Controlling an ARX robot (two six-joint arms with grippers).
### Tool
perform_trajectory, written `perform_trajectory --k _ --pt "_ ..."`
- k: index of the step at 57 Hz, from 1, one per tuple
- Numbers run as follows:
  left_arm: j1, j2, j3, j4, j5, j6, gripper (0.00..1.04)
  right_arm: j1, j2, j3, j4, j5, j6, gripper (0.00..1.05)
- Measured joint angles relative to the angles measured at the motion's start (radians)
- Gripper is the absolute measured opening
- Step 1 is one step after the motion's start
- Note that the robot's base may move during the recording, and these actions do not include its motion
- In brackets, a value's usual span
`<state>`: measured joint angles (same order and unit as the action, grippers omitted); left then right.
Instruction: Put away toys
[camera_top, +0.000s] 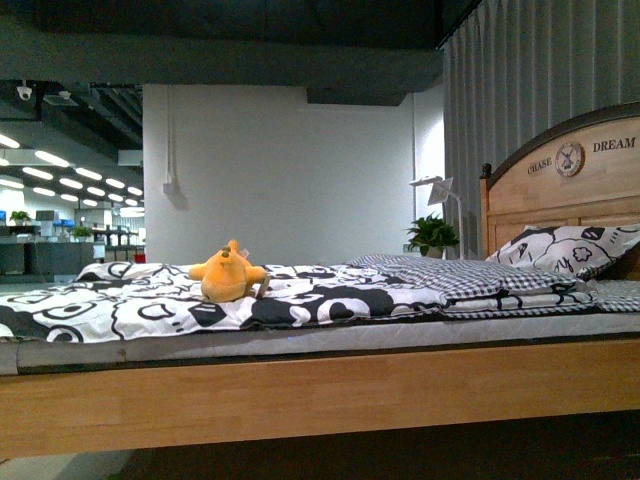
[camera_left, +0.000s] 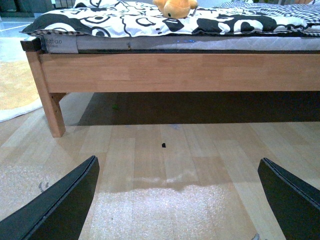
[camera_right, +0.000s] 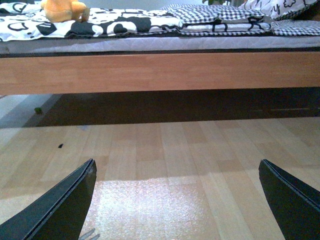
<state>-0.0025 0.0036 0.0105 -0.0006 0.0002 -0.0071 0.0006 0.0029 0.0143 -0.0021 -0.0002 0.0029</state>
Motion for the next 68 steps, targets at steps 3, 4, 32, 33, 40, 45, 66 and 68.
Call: perform_trajectory --k 3,4,32,33,40,45,66,68 --pt "0.000 0.000 0.000 0.000 0.000 0.000 0.98 0.000 0.000 0.000 0.000 0.000 0.000 0.98" --pt "0.000 0.000 0.000 0.000 0.000 0.000 0.98 0.000 0.000 0.000 0.000 0.000 0.000 0.98" --pt "0.000 0.000 0.000 0.000 0.000 0.000 0.98 0.000 0.000 0.000 0.000 0.000 0.000 0.98" --pt "0.000 0.000 0.000 0.000 0.000 0.000 0.98 0.000 0.000 0.000 0.000 0.000 0.000 0.98" --pt "0.000 0.000 0.000 0.000 0.000 0.000 0.98 0.000 0.000 0.000 0.000 0.000 0.000 0.98" --pt "0.000 0.000 0.000 0.000 0.000 0.000 0.98 0.000 0.000 0.000 0.000 0.000 0.000 0.98" --pt "0.000 0.000 0.000 0.000 0.000 0.000 0.98 0.000 0.000 0.000 0.000 0.000 0.000 0.98" --pt "0.000 0.000 0.000 0.000 0.000 0.000 0.98 0.000 0.000 0.000 0.000 0.000 0.000 0.98"
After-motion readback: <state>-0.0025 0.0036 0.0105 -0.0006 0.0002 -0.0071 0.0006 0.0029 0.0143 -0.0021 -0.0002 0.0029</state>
